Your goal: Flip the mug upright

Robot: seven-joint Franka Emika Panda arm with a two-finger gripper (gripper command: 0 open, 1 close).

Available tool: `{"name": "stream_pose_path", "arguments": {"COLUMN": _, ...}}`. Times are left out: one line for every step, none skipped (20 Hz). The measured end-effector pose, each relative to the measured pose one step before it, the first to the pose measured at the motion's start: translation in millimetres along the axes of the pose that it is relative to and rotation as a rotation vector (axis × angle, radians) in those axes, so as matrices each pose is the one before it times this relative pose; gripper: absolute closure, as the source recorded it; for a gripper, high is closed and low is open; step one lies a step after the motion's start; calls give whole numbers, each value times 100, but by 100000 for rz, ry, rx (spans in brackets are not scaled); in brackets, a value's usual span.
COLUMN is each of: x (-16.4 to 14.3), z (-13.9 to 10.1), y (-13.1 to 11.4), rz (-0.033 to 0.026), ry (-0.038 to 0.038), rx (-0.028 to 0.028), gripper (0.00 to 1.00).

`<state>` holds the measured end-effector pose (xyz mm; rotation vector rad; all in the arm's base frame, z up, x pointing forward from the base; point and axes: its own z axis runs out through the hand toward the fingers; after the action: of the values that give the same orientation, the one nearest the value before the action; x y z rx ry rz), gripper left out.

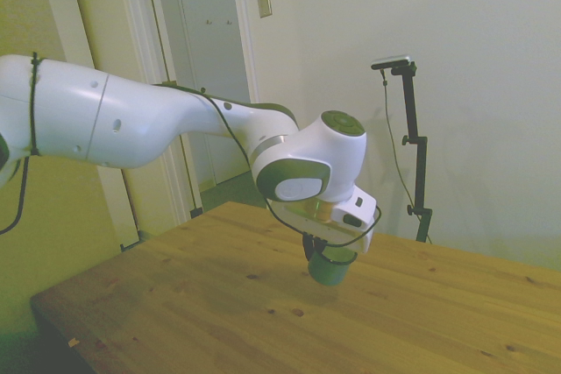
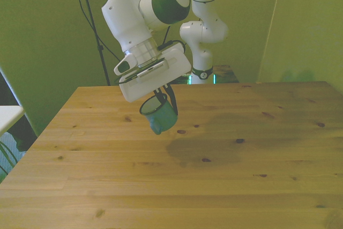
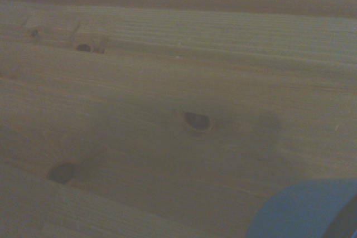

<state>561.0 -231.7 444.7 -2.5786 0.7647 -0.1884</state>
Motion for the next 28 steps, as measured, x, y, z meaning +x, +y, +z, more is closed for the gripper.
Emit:
{"name": "stream_pose_path", "arguments": {"x": -168, "z": -400, "y": -322, "rz": -649, "ry": 622, "rx": -295, "gripper": 100}}
{"name": "stream_pose_path", "arguments": {"x": -108, "z": -351, "y": -341, "rz": -341, "ry": 617, "rx": -462, "gripper": 100}}
{"name": "stream_pose_path", "arguments": {"x": -32, "z": -200, "y": -279, "rz": 69, "ry": 737, "rx": -885, "gripper": 100}}
{"name": "stream_pose_path", "arguments": {"x": 21, "z": -47, "y": -279, "rz": 83, "ry": 846, "rx": -948, "gripper": 100}}
{"name": "stream_pose_path", "arguments": {"x": -17, "z": 162, "y": -333, "rz": 57, "ry": 430, "rx": -1486, "gripper": 100}}
{"name": "stream_pose_path", "arguments": {"x": -41, "z": 324, "y": -378, "rz": 315, "ry": 432, "rx": -1848, "gripper": 100}}
{"name": "stream_pose_path", "arguments": {"x": -102, "z": 481, "y": -464, "rz": -32, "ry": 407, "rx": -2129, "gripper": 100}}
{"name": "stream_pose_path", "arguments": {"x": -187, "z": 620, "y": -609, "rz": -391, "ry": 930, "rx": -1943, "gripper": 100}}
{"name": "stream_pose_path", "arguments": {"x": -256, "z": 801, "y": -658, "rz": -1079, "ry": 1356, "rx": -2012, "gripper": 100}}
{"name": "stream_pose_path", "arguments": {"x": -283, "z": 769, "y": -563, "rz": -720, "ry": 1539, "rx": -1723, "gripper": 100}}
{"name": "stream_pose_path", "arguments": {"x": -310, "z": 792, "y": -466, "rz": -884, "ry": 1511, "rx": -1979, "gripper": 100}}
{"name": "stream_pose_path", "arguments": {"x": -206, "z": 682, "y": -190, "rz": -522, "ry": 1709, "rx": -1517, "gripper": 100}}
{"name": "stream_pose_path", "arguments": {"x": -133, "z": 541, "y": 15, "rz": -211, "ry": 1939, "rx": -1338, "gripper": 100}}
{"name": "stream_pose_path", "arguments": {"x": -90, "z": 551, "y": 167, "rz": 277, "ry": 707, "rx": -1075, "gripper": 100}}
{"name": "stream_pose_path", "arguments": {"x": 18, "z": 442, "y": 203, "rz": 397, "ry": 771, "rx": -545, "gripper": 100}}
{"name": "stream_pose_path", "arguments": {"x": 87, "z": 439, "y": 226, "rz": 384, "ry": 669, "rx": -459, "gripper": 100}}
{"name": "stream_pose_path", "arguments": {"x": 104, "z": 441, "y": 182, "rz": 302, "ry": 397, "rx": -363, "gripper": 100}}
{"name": "stream_pose_path", "arguments": {"x": 120, "z": 436, "y": 110, "rz": 370, "ry": 497, "rx": -311, "gripper": 100}}
{"name": "stream_pose_path", "arguments": {"x": 35, "z": 512, "y": 106, "rz": 445, "ry": -514, "rx": -355, "gripper": 100}}
{"name": "stream_pose_path", "arguments": {"x": 39, "z": 477, "y": 87, "rz": 413, "ry": -567, "rx": -334, "gripper": 100}}
{"name": "stream_pose_path", "arguments": {"x": 80, "z": 435, "y": 88, "rz": 354, "ry": -271, "rx": -309, "gripper": 100}}
{"name": "stream_pose_path", "arguments": {"x": 103, "z": 387, "y": 68, "rz": 354, "ry": -218, "rx": -275, "gripper": 100}}
{"name": "stream_pose_path", "arguments": {"x": 146, "z": 269, "y": 10, "rz": 420, "ry": -181, "rx": -194, "gripper": 100}}
{"name": "stream_pose_path", "arguments": {"x": 200, "z": 192, "y": -28, "rz": 430, "ry": -2, "rx": -153, "gripper": 100}}
{"name": "stream_pose_path", "arguments": {"x": 172, "z": 195, "y": -23, "rz": 432, "ry": -36, "rx": -186, "gripper": 100}}
{"name": "stream_pose_path", "arguments": {"x": 119, "z": 174, "y": -10, "rz": 427, "ry": -59, "rx": -287, "gripper": 100}}
{"name": "stream_pose_path", "arguments": {"x": 118, "z": 195, "y": 18, "rz": 347, "ry": -62, "rx": -594, "gripper": 100}}
{"name": "stream_pose_path", "arguments": {"x": 91, "z": 187, "y": 12, "rz": 372, "ry": -67, "rx": -660, "gripper": 100}}
